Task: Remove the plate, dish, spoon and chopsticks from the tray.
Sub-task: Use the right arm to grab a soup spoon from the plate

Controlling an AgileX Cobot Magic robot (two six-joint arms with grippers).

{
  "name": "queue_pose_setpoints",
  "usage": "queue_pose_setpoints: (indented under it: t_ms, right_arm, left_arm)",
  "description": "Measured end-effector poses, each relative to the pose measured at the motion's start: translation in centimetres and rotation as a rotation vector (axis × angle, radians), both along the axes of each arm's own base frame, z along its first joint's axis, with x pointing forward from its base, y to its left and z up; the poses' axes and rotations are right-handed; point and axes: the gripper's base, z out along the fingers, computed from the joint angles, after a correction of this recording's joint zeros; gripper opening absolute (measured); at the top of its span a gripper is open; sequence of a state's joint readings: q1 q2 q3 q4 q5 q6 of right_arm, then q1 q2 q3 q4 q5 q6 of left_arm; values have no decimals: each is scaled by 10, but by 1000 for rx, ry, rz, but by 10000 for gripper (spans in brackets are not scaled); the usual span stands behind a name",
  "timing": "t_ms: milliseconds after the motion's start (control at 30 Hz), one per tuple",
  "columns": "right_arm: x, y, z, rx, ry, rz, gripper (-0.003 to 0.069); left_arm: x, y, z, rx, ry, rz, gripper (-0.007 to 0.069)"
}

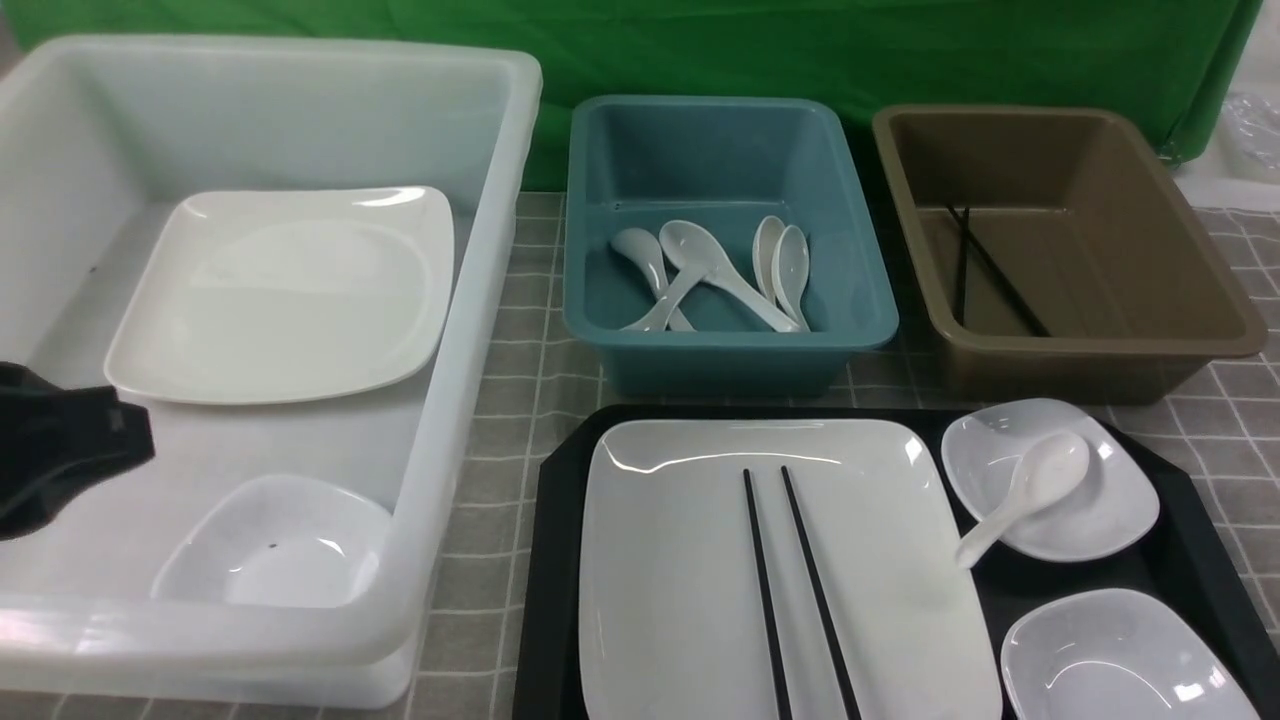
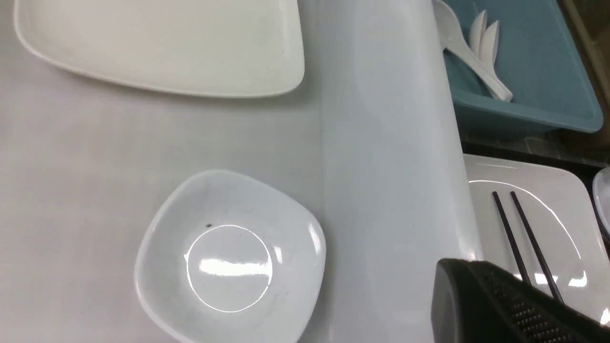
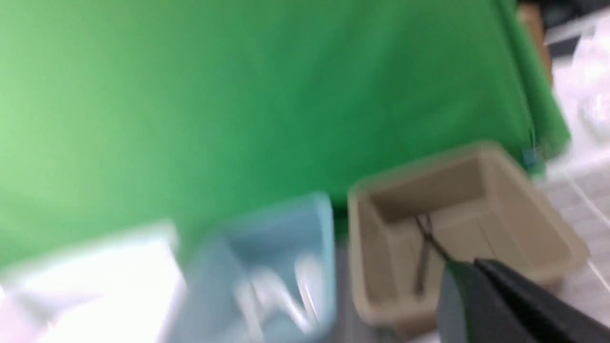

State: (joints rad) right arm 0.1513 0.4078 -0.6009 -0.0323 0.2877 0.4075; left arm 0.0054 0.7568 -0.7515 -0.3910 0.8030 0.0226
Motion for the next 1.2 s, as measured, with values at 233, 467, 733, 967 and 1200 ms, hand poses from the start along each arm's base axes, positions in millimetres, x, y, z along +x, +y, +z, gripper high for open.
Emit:
queue_pose_setpoints:
  t_ms: [233, 467, 733, 967, 1200]
  right_arm:
    - [86, 47, -24, -395, 771, 285, 23]
    - [157, 74, -64, -488, 1026, 334, 73]
    - [232, 52, -94, -309, 1170, 226, 291]
    - [256, 36, -142, -263, 1305, 185, 505]
    - [269, 30, -167, -225, 1312, 143, 527]
  left_arm:
    - [-2, -1, -3, 24, 28, -36, 3]
    - [-5, -2, -6, 38, 73, -69, 3]
    - [-9, -4, -8, 39, 112, -93, 3]
    - [-10, -5, -9, 42, 124, -113, 3]
    - [-12, -7, -9, 33, 132, -140, 3]
